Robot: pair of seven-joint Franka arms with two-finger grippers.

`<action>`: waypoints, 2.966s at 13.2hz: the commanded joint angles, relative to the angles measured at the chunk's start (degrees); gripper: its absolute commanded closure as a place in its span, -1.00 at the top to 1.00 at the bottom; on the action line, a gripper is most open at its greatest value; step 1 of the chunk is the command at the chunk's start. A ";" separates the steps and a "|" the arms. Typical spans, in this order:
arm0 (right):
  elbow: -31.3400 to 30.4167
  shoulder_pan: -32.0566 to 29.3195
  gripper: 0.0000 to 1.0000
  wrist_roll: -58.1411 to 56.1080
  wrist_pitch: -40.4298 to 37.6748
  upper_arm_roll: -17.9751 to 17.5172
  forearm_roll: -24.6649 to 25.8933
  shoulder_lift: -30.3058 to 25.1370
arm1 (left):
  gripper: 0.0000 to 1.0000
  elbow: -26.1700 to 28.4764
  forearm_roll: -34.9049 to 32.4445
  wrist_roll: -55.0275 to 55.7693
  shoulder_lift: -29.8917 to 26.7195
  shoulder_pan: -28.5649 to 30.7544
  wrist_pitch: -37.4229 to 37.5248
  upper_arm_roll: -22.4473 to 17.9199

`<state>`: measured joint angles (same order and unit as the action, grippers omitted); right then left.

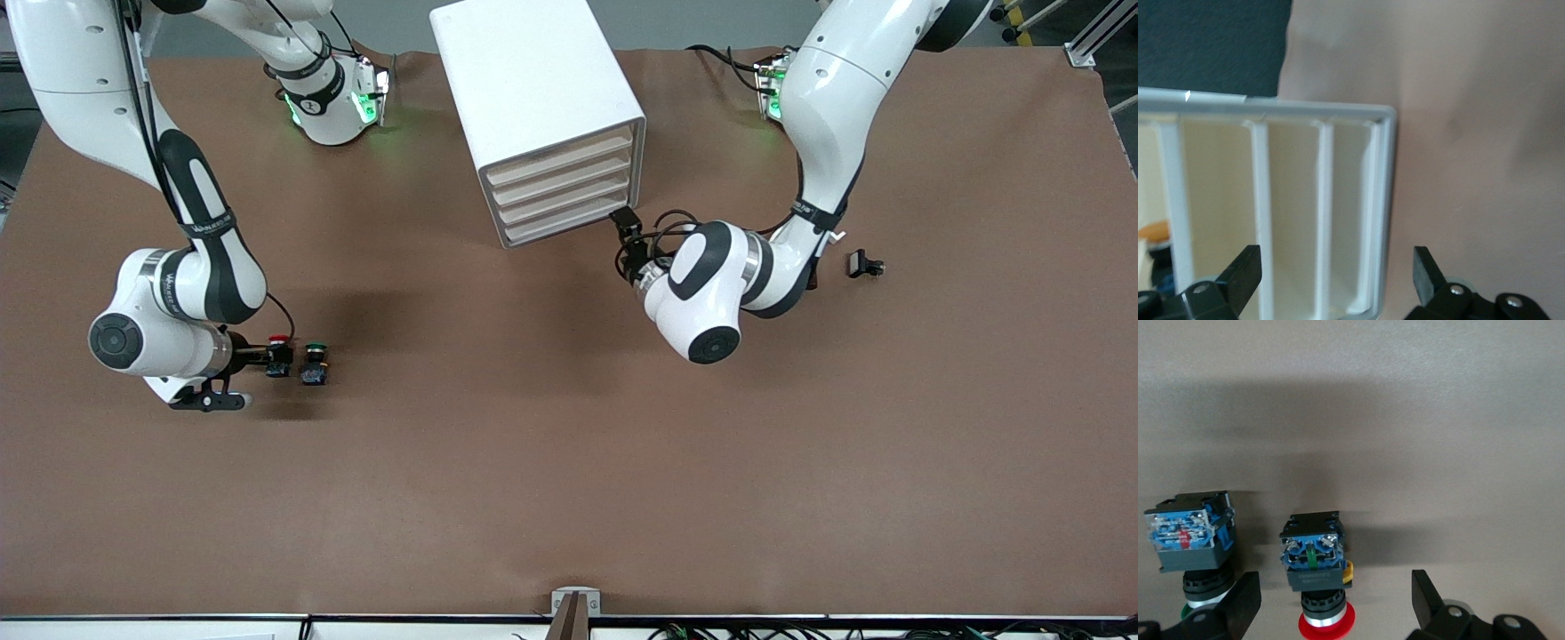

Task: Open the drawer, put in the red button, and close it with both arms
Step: 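Grasp the red button with the right gripper while the left gripper grips the handle, then pull the drawer open with the left gripper while the right gripper carries the button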

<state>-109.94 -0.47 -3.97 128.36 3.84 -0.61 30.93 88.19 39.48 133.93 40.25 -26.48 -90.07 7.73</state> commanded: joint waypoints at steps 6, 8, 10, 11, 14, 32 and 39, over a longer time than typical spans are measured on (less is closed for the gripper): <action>0.42 -0.15 0.64 -0.60 3.21 -0.32 0.35 2.47 | 0.56 -1.62 8.51 0.36 3.35 -4.71 0.34 -0.34; 0.51 -0.15 0.33 -0.60 3.57 -0.32 0.35 2.64 | 0.30 -1.62 9.56 0.27 3.35 -5.50 0.77 -0.26; 0.60 -0.14 -0.01 -0.69 4.36 -0.23 0.35 3.26 | 0.30 -1.62 10.36 -0.51 3.35 -5.42 1.13 0.70; 0.69 -0.15 -0.19 -0.69 4.45 -0.23 0.44 3.26 | 0.29 -1.53 10.36 -1.13 3.35 -5.42 1.56 0.88; 0.77 0.03 -0.58 -0.69 4.45 -0.23 0.79 3.26 | 0.08 -1.53 10.45 -1.92 3.70 -5.68 2.27 2.11; 10.96 7.84 -0.67 15.45 -30.77 -0.32 0.96 -10.44 | 0.00 -1.62 14.49 -4.12 6.69 -7.44 5.00 2.12; 13.07 18.82 -0.67 37.14 -40.00 -0.41 0.96 -16.25 | -0.48 -1.62 14.40 -3.42 7.04 -7.97 5.00 2.03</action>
<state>-97.85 14.37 25.62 91.78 3.24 -0.63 16.97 87.41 52.79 130.29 46.68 -34.09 -85.88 10.10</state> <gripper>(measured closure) 0.586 0.665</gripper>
